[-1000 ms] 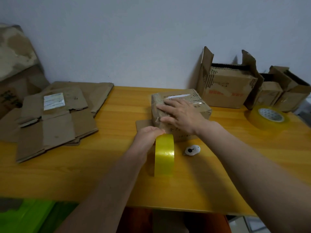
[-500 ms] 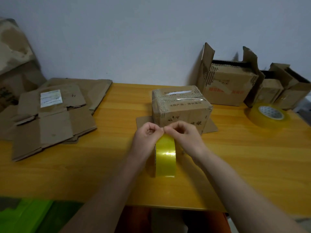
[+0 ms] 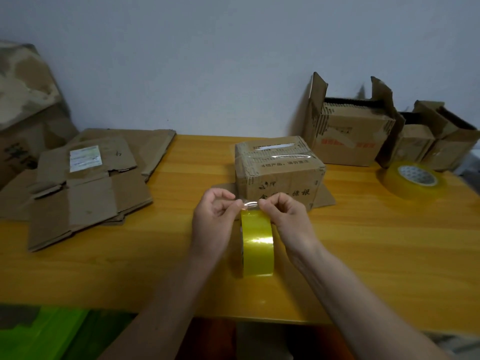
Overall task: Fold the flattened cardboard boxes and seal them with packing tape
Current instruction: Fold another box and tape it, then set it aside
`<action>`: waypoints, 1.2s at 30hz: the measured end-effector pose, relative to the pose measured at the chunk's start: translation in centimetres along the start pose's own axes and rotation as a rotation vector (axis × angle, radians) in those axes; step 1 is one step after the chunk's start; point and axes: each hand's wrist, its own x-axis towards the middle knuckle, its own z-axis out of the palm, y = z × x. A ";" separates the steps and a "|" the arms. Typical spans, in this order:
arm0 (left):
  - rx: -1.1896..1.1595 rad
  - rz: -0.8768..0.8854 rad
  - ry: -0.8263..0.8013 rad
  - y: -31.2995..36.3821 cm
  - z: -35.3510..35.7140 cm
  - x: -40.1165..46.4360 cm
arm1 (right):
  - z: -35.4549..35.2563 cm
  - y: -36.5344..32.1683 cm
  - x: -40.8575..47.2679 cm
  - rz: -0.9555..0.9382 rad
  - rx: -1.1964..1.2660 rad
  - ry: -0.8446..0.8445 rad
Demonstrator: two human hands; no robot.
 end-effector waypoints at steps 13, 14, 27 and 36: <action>0.307 0.069 -0.056 1.4 0.4 -0.5 | -2.5 0.0 -0.7 -0.275 -0.298 -0.095; 0.378 0.110 -0.037 1.5 0.5 -0.5 | -2.5 0.0 -0.8 -0.284 -0.309 -0.089; 0.561 0.413 -0.014 -0.1 2.1 0.1 | -3.7 -0.6 -2.2 0.030 -0.329 -0.094; 0.634 0.436 -0.123 1.3 4.4 1.1 | -8.9 -4.5 -3.2 0.021 -0.467 -0.058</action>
